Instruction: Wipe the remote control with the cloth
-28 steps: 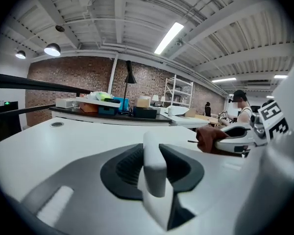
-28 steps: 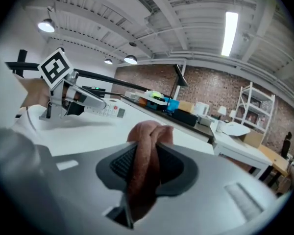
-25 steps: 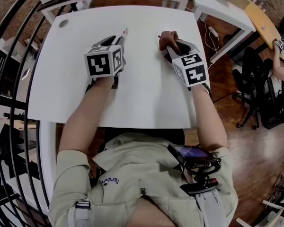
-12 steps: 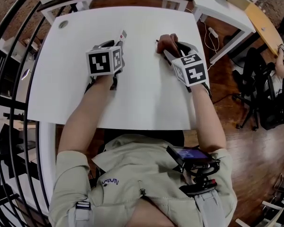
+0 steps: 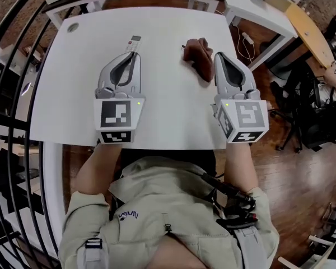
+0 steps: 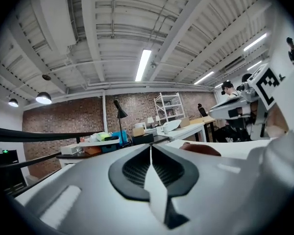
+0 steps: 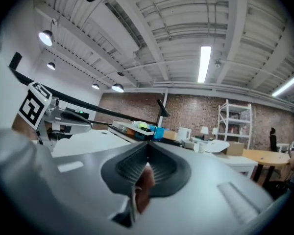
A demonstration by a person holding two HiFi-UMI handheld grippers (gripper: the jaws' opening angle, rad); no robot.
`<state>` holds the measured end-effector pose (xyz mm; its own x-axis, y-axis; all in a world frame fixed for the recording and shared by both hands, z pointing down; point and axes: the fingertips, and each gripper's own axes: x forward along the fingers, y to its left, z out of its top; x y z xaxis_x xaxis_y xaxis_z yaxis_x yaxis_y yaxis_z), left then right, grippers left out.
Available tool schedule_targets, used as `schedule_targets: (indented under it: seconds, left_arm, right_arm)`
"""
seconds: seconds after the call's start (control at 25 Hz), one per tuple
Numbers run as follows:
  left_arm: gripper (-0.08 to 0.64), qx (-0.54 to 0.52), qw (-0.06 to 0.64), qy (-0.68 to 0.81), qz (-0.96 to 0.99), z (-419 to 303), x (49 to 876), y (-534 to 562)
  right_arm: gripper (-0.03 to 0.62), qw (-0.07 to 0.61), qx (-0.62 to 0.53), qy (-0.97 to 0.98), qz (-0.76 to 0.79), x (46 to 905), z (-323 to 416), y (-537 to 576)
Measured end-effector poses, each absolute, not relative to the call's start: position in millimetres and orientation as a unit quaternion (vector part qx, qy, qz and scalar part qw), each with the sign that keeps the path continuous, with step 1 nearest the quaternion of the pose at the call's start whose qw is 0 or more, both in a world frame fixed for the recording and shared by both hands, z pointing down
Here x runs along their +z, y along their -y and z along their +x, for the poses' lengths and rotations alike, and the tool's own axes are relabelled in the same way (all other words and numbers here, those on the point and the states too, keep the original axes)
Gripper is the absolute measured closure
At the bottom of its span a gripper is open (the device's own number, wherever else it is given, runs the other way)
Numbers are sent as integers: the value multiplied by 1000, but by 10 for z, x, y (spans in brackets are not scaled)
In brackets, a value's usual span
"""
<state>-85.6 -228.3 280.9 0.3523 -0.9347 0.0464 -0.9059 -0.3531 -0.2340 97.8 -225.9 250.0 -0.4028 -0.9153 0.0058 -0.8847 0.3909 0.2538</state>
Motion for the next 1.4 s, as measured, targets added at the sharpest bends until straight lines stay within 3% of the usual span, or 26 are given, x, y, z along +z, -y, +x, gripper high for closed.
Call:
schedule_targets:
  seconds: [0.24, 0.8, 1.12, 1.4]
  left_arm:
    - [558, -5, 112, -577, -809, -779, 2493, 1604]
    - [558, 2, 76, -584, -808, -769, 2848, 1078]
    - [558, -66, 129, -545, -826, -672, 3000, 1003]
    - [558, -52, 116, -545, -829, -666, 3019, 1008]
  right_arm:
    - [588, 48, -114, 833, 539, 2515, 889, 1669]
    - [589, 28, -78, 833, 547, 2857, 885, 1038]
    - [589, 35, -68, 835, 545, 2931, 868, 1012]
    - [589, 38, -66, 835, 545, 2956, 861, 1022]
